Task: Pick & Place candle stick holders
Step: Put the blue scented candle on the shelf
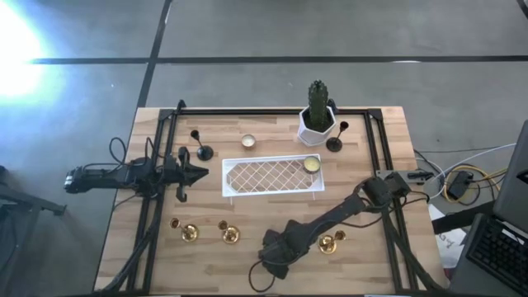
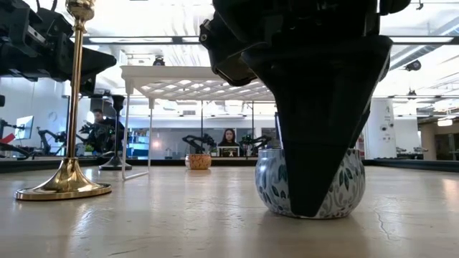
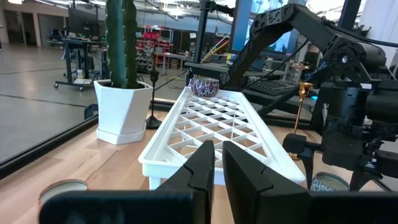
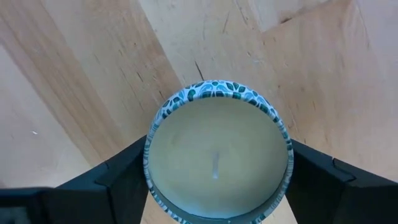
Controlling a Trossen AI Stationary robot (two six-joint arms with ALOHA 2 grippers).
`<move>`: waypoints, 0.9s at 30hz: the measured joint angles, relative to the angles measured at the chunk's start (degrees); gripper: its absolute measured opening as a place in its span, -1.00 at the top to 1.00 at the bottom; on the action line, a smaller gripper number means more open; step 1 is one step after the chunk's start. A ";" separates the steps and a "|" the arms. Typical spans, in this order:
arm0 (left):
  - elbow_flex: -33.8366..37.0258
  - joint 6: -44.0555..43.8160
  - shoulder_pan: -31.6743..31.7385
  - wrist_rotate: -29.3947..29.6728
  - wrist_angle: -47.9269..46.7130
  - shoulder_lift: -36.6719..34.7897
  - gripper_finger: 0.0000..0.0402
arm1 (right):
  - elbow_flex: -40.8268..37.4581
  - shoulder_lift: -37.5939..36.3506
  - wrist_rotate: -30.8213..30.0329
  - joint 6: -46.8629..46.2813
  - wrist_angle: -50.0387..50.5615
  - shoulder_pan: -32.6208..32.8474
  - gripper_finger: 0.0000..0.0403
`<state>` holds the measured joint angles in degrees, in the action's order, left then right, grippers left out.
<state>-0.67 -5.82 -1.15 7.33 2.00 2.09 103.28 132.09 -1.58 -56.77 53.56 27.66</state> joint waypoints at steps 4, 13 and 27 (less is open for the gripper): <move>0.00 0.00 0.01 0.01 0.00 0.00 0.82 | -0.07 -0.66 0.34 -0.19 -0.01 -0.02 -0.42; 0.00 0.00 0.00 -0.02 0.02 0.00 0.82 | -0.22 -4.27 1.36 -0.33 1.54 -0.49 -0.42; 0.00 0.00 0.02 0.00 -0.02 0.00 0.82 | 6.82 -8.68 7.62 1.60 4.88 -3.11 -0.42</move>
<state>-0.67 -5.82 -1.13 7.33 1.98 2.09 110.10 123.41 6.04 -55.17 58.45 24.55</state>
